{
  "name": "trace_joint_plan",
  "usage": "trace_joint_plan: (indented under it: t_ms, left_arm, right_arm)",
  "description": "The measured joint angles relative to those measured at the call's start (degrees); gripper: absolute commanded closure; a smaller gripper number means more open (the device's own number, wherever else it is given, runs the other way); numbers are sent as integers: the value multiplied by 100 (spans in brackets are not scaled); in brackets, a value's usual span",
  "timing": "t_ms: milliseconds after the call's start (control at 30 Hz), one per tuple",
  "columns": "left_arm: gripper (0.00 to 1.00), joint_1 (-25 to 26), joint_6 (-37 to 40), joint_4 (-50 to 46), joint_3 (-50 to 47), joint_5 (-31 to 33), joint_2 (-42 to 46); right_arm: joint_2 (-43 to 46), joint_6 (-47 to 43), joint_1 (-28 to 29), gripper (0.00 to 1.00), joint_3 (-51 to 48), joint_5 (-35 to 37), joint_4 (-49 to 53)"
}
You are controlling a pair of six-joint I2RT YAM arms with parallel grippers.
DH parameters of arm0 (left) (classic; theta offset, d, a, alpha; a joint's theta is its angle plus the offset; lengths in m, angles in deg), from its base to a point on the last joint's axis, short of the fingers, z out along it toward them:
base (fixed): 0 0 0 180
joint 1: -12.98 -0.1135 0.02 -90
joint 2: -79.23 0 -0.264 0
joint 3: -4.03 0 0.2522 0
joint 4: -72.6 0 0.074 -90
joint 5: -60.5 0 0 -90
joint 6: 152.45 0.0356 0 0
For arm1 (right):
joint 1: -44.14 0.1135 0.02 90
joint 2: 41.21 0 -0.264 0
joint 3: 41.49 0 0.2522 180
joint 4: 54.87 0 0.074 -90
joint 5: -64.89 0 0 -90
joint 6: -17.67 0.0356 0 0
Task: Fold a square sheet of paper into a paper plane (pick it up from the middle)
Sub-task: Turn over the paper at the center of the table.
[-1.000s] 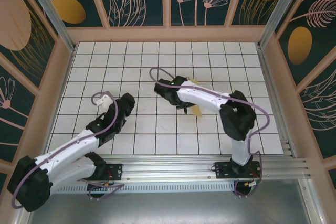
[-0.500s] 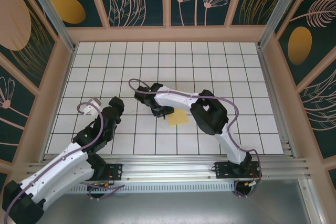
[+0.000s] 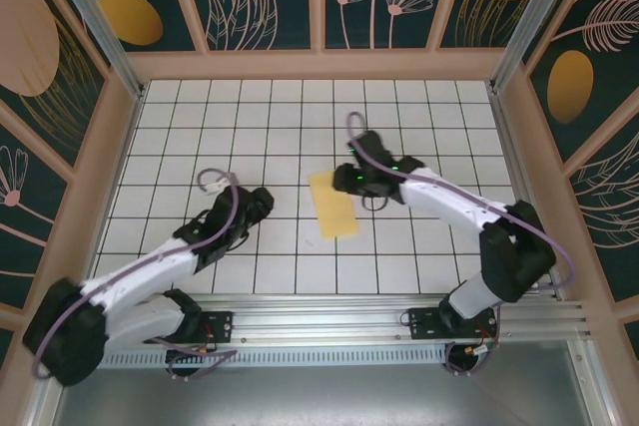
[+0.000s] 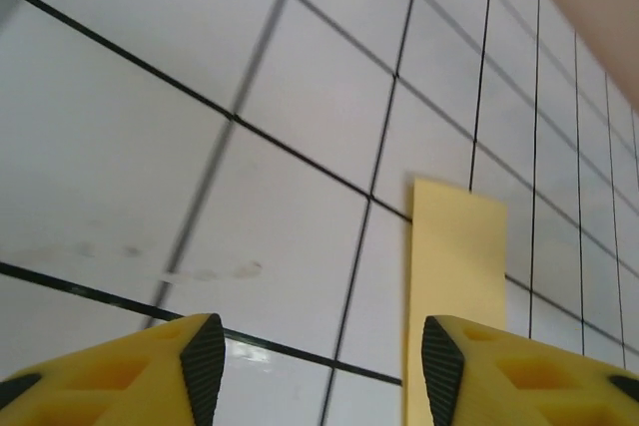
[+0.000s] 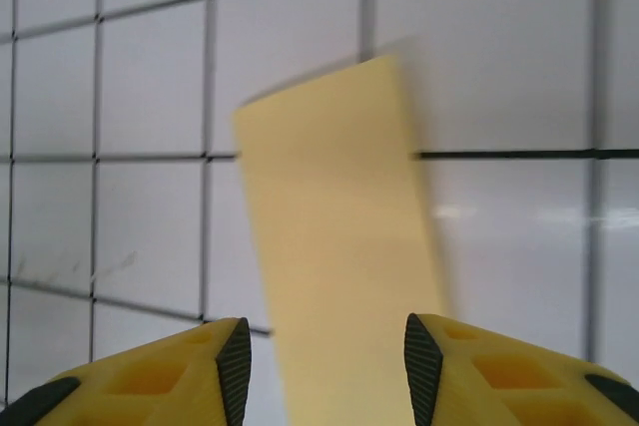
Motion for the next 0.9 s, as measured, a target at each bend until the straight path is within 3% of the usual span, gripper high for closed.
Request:
trace_joint_plan:
  t_ms: [100,233,533,900]
  left_arm:
    - [49,116,136,216,793,-595,-1252]
    - [52,297,175,494,1681,-1038,-2269]
    - [59,328,175,514,2347,-1357,-3359]
    - [61,328,173,400,2756,-1215,-3880]
  right_arm:
    - [127,20,-852,54,-793,-787,-695]
    - [-15,-31,-1320,54,-1178,-1707,-1119]
    - [-925,-319,-1379,56,-1078,-2857,-1803]
    - [-1659,-627,-1419,58,-614,-3289,-1869]
